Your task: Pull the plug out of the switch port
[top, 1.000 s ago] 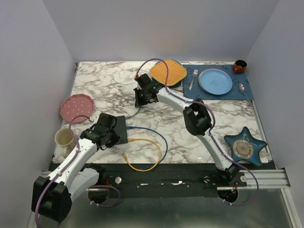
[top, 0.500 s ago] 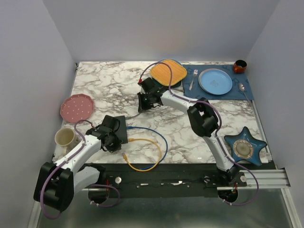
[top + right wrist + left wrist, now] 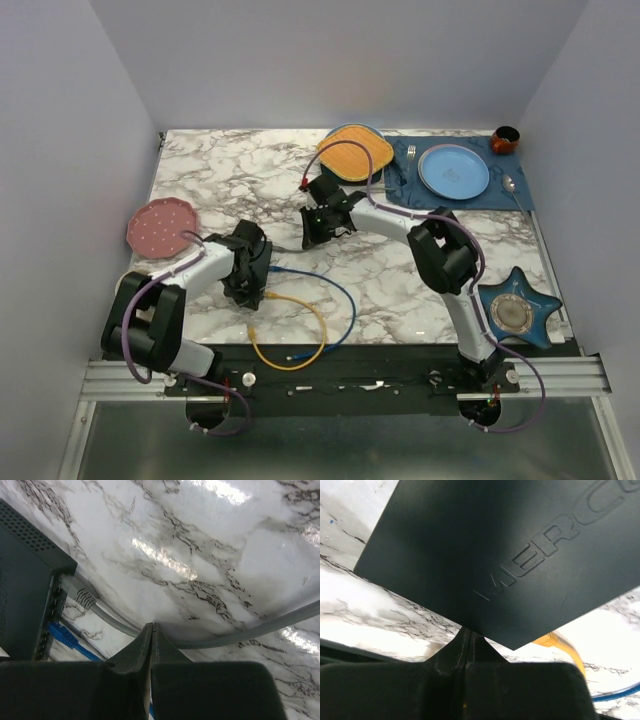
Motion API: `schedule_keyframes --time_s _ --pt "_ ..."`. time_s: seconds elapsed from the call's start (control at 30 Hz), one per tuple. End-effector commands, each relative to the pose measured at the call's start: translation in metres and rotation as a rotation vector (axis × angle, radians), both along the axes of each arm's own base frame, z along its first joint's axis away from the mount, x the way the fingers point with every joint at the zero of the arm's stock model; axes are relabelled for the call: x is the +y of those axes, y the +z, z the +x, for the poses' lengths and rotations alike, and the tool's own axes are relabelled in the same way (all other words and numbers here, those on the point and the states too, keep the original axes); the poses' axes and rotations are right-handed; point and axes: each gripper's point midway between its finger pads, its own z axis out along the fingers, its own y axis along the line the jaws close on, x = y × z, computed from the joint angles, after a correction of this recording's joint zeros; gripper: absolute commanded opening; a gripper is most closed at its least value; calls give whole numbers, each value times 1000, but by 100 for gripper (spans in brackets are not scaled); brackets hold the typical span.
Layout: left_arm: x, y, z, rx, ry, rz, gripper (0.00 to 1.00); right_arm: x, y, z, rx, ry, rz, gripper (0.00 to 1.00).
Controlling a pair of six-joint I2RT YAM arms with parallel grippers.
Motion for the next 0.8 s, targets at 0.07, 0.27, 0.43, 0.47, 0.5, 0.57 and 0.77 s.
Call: schedule_keyframes --time_s 0.07,0.27,0.43,0.47,0.5,0.57,0.77 --pt "9 4 65 -96 -24 73 0 -24 -28 -48 129 48 -78 10" --pt "28 16 98 -125 25 86 0 -8 -21 -56 148 67 -30 11" --pt "33 15 117 -118 41 87 0 6 -17 -61 149 90 -6 11" --pt "33 16 123 -127 43 85 0 9 -15 -61 148 91 2 11" --pt "31 13 126 -119 41 79 0 11 -13 -60 149 92 6 11" --pt "29 15 136 -130 34 73 0 14 -10 -59 145 93 16 11" --pt "19 9 153 -120 21 35 0 10 2 -45 76 48 -6 11"
